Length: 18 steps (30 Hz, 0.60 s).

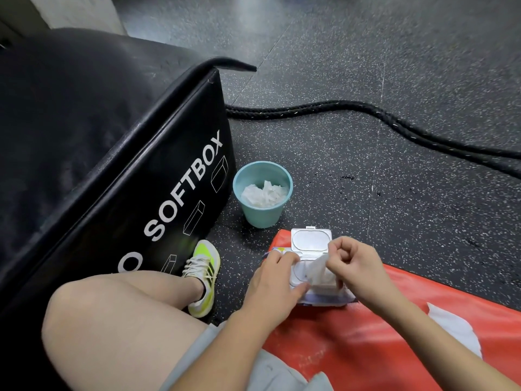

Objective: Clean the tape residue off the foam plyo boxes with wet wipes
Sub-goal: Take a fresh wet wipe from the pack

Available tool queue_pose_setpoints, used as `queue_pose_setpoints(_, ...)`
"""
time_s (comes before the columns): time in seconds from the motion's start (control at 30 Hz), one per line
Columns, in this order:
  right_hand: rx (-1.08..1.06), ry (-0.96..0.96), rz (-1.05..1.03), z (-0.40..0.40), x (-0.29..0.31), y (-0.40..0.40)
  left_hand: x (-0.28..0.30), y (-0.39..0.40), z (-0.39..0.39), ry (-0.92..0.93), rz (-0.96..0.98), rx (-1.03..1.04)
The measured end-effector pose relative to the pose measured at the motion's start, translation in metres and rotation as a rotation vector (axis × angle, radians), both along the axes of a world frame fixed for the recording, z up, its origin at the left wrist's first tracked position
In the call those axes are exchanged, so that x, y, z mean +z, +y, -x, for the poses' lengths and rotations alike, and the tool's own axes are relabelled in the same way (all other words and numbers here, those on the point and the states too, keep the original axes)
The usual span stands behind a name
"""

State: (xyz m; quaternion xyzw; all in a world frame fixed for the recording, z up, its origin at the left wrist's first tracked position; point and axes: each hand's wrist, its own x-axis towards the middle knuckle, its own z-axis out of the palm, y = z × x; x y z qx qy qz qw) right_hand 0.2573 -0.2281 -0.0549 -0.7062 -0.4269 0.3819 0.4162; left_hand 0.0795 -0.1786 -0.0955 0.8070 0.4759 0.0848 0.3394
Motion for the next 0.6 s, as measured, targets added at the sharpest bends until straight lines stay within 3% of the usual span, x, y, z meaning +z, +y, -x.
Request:
queue_pose_setpoints(0.3,-0.121,0.058,-0.124,-0.017,0.023,0.017,-0.004,0.0,0.001,-0.005,-0.038,-0.012)
queue_pose_setpoints(0.6,-0.298,0.06,-0.366,-0.037,0.054,0.036,-0.009,-0.002,-0.002,-0.108,-0.279,-0.121)
